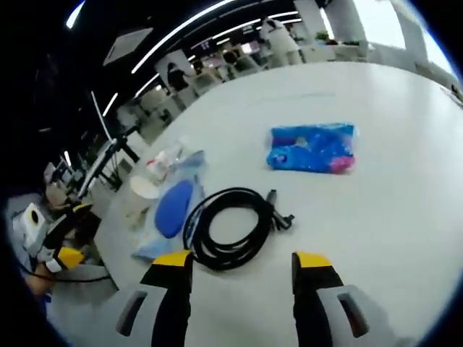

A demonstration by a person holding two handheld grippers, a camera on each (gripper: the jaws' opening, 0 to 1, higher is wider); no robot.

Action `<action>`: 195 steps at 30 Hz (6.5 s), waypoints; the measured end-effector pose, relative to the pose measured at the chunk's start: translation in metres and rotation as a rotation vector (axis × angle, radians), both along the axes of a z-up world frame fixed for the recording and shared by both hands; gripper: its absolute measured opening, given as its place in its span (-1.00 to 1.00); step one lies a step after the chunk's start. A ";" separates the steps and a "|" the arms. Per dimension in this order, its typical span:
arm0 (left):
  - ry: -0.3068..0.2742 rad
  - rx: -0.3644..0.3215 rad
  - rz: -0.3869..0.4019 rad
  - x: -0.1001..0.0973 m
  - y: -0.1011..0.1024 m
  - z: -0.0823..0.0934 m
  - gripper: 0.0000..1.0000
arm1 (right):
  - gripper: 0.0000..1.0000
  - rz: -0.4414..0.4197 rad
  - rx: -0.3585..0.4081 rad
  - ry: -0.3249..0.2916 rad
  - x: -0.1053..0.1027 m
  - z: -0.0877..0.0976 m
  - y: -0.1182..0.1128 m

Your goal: Arrange the tabletop items into an orderly group along one side of the table until the central work area is clear of visible clutter.

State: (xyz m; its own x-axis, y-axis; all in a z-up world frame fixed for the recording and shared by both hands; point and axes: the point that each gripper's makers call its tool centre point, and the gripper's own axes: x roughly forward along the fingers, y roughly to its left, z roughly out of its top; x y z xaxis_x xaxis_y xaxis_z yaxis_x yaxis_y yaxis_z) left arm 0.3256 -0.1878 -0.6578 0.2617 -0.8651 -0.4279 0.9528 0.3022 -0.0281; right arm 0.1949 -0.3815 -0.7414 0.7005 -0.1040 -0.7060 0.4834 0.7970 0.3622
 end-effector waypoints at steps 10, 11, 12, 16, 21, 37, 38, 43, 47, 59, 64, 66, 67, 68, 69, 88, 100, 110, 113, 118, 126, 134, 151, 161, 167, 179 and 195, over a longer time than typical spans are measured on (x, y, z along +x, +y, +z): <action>-0.017 0.038 -0.045 -0.009 -0.003 -0.005 0.81 | 0.13 0.014 -0.021 0.067 0.011 -0.015 -0.003; -0.020 0.040 -0.050 -0.010 -0.003 -0.005 0.80 | 0.13 0.018 -0.027 0.075 0.011 -0.016 -0.003; -0.022 0.042 -0.054 -0.010 -0.003 -0.006 0.80 | 0.12 0.023 -0.033 0.083 0.012 -0.019 -0.003; -0.024 0.054 -0.071 -0.013 -0.004 -0.008 0.77 | 0.05 0.016 -0.059 0.090 0.015 -0.016 -0.004; -0.031 0.065 -0.085 -0.015 -0.005 -0.009 0.74 | -0.07 0.033 -0.140 0.123 0.019 -0.020 -0.010; -0.016 0.063 -0.077 -0.013 -0.003 -0.010 0.66 | -0.98 -0.154 0.055 0.112 0.009 -0.027 -0.019; -0.012 0.059 -0.073 -0.013 -0.003 -0.009 0.66 | -0.98 -0.142 0.041 0.118 0.008 -0.027 -0.020; 0.007 0.051 -0.056 -0.009 -0.002 -0.009 0.65 | -1.00 -0.249 0.197 0.068 0.003 -0.025 -0.015; 0.016 0.061 -0.064 -0.012 -0.002 -0.011 0.61 | -1.00 -0.297 0.251 0.014 -0.003 -0.021 -0.014; 0.332 -0.021 -0.159 -0.053 -0.031 -0.013 0.59 | -1.00 -0.324 0.337 -0.167 -0.005 0.025 -0.013; 0.375 -0.048 -0.223 -0.081 -0.068 -0.001 0.69 | -1.00 -0.311 0.329 -0.211 -0.009 0.050 -0.011; 0.374 -0.009 -0.254 -0.091 -0.081 0.001 0.67 | -1.00 -0.305 0.327 -0.243 -0.010 0.061 -0.011; 0.395 -0.016 -0.281 -0.100 -0.090 0.006 0.68 | -1.00 -0.302 0.324 -0.259 -0.010 0.068 -0.009; 0.416 -0.036 -0.295 -0.105 -0.096 0.011 0.72 | -1.00 -0.299 0.318 -0.269 -0.011 0.072 -0.008; 0.438 -0.053 -0.301 -0.109 -0.103 0.016 0.78 | -1.00 -0.294 0.311 -0.276 -0.011 0.076 -0.007; 0.733 -0.120 -0.170 -0.112 -0.137 0.032 0.21 | -0.99 -0.283 0.294 -0.351 -0.029 0.106 0.007; 0.934 -0.146 -0.129 -0.119 -0.128 0.031 -0.98 | -0.97 -0.179 0.239 -0.344 -0.023 0.114 0.023; 1.018 -0.274 -0.111 -0.109 -0.128 0.056 -1.00 | -0.60 -0.116 0.154 -0.416 -0.016 0.120 0.025; 0.990 -0.289 -0.120 -0.106 -0.129 0.058 -1.00 | -0.06 -0.180 0.257 -0.466 -0.014 0.119 0.028; 1.027 -0.418 -0.144 -0.104 -0.131 0.083 -1.00 | 0.40 -0.239 0.480 -0.471 -0.013 0.101 0.052; 1.015 -0.403 -0.227 -0.125 -0.128 0.088 -1.00 | -0.25 -0.327 0.973 -0.726 -0.002 0.135 0.074; 1.025 -0.393 -0.185 -0.119 -0.120 0.076 -1.00 | -0.87 -0.279 0.855 -0.716 -0.005 0.137 0.070; 0.893 -0.290 -0.165 -0.123 -0.113 0.053 -0.93 | -0.98 -0.148 0.592 -0.561 -0.006 0.134 0.066; 0.811 -0.319 -0.153 -0.119 -0.117 0.052 -0.52 | -0.98 -0.250 0.643 -0.586 -0.015 0.123 0.043; 0.789 -0.302 -0.154 -0.119 -0.112 0.048 -0.35 | -0.98 -0.315 0.669 -0.598 -0.019 0.110 0.022; 0.754 -0.369 -0.171 -0.115 -0.083 0.058 -0.01 | -0.98 -0.357 0.547 -0.466 -0.011 0.057 -0.036; 0.732 -0.419 -0.118 -0.105 -0.061 0.063 0.05 | -0.96 -0.377 0.511 -0.258 -0.016 -0.001 -0.053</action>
